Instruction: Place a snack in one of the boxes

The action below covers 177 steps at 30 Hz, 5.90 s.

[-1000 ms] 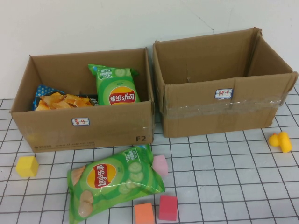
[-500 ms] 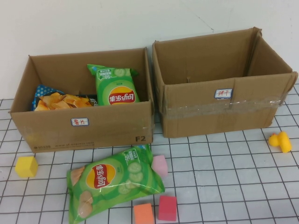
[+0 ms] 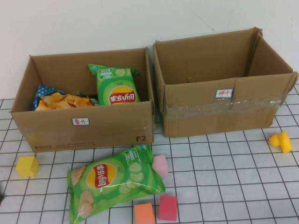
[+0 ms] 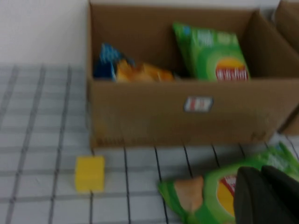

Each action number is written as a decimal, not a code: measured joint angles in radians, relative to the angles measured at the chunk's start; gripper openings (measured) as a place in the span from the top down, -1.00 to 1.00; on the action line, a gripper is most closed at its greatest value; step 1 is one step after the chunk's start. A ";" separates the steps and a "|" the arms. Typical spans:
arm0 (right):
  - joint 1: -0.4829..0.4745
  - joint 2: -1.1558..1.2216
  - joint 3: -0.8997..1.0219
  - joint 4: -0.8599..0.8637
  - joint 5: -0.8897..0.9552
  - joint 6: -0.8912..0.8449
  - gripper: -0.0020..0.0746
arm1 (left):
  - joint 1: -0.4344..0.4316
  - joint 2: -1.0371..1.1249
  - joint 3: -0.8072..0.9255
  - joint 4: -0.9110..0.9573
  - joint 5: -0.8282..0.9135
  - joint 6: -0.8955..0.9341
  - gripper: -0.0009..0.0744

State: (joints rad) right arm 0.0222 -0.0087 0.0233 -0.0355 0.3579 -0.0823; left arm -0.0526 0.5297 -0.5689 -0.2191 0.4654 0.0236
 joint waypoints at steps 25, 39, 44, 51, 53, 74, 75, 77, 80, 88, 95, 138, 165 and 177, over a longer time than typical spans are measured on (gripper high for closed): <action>0.000 0.000 0.000 0.000 0.000 0.000 0.95 | -0.361 0.770 -0.006 -0.100 -0.163 0.445 -0.59; 0.000 0.000 0.000 0.000 0.000 0.000 0.95 | -0.373 0.978 -0.010 -0.062 -0.349 0.372 -0.66; 0.000 0.000 0.000 0.000 0.000 0.000 0.95 | -0.373 1.021 -0.013 -0.028 -0.369 0.370 -0.44; 0.000 0.000 0.000 0.000 0.000 0.000 0.95 | -0.373 1.038 -0.021 -0.021 -0.397 0.370 0.54; 0.000 0.000 0.000 0.000 0.000 0.000 0.95 | -0.373 1.028 -0.021 -0.021 -0.405 0.370 0.73; 0.000 0.000 0.000 0.000 0.000 0.000 0.95 | -0.373 0.683 -0.015 -0.033 -0.308 0.370 0.94; 0.000 0.000 0.000 0.000 0.000 0.000 0.95 | -0.373 0.663 -0.015 -0.038 -0.317 0.370 0.94; 0.000 0.000 0.000 0.000 0.000 0.000 0.95 | -0.373 0.629 -0.013 -0.052 -0.354 0.370 0.94; 0.000 0.000 0.000 0.000 0.000 0.000 0.95 | -0.373 0.587 -0.013 -0.073 -0.465 0.370 0.94; 0.000 0.000 0.000 0.000 0.000 0.000 0.95 | -0.373 0.588 -0.150 -0.089 -0.543 0.417 0.95; 0.000 0.000 0.000 0.000 0.000 0.000 0.95 | -0.342 0.731 -0.446 -0.085 -0.338 0.501 0.95; 0.000 0.000 0.000 0.000 0.000 0.000 0.95 | -0.139 0.353 -0.230 -0.021 -0.346 0.261 0.98; 0.000 0.000 0.000 0.000 0.000 0.000 0.95 | -0.139 0.006 0.326 0.004 -0.376 0.287 0.98; 0.000 0.000 0.000 0.000 0.000 0.000 0.95 | 0.033 -0.425 0.560 0.055 -0.383 0.335 0.98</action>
State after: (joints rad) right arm 0.0222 -0.0087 0.0233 -0.0355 0.3579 -0.0823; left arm -0.0196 0.1045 -0.0087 -0.1644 0.0822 0.3590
